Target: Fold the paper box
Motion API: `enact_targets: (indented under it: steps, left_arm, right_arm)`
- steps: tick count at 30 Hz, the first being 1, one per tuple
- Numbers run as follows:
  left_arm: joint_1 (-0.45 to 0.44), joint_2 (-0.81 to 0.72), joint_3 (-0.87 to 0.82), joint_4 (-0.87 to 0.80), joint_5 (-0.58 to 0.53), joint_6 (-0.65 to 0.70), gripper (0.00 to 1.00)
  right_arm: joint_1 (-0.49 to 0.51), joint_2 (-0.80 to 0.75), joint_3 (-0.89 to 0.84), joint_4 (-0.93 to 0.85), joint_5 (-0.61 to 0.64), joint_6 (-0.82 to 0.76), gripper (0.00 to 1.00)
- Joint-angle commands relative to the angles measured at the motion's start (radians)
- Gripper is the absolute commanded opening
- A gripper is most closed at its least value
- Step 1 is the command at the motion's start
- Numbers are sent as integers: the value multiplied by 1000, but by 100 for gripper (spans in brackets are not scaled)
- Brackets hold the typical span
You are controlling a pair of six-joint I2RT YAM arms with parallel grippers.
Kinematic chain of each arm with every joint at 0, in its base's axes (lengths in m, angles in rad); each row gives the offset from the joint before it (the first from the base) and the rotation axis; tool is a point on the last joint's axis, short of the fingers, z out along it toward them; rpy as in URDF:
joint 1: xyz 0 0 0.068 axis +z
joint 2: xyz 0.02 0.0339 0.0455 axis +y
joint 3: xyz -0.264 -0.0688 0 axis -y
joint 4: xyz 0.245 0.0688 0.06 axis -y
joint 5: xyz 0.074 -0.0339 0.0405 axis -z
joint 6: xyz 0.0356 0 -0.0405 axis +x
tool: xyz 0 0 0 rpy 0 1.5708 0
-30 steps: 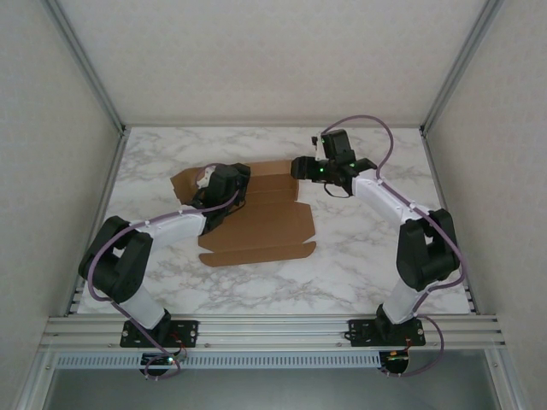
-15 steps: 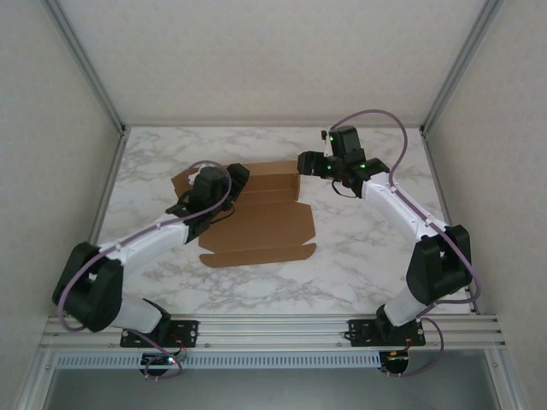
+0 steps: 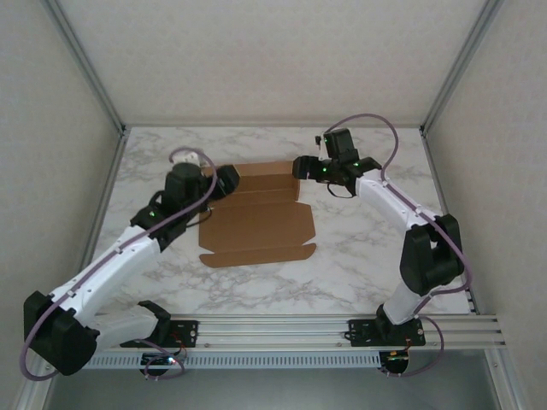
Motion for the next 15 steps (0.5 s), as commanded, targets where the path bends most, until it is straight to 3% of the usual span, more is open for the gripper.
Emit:
enact_targets:
  steps: [1, 9, 15]
  left_arm:
    - [80, 80, 80, -128, -77, 136, 76]
    - [218, 227, 93, -80, 21, 116, 72]
    - [244, 302, 81, -48, 103, 90, 70]
  right_arm:
    - [-6, 30, 27, 29, -40, 32, 79]
    - [-6, 65, 23, 36, -55, 35, 78]
    - [-18, 84, 35, 24, -78, 33, 78]
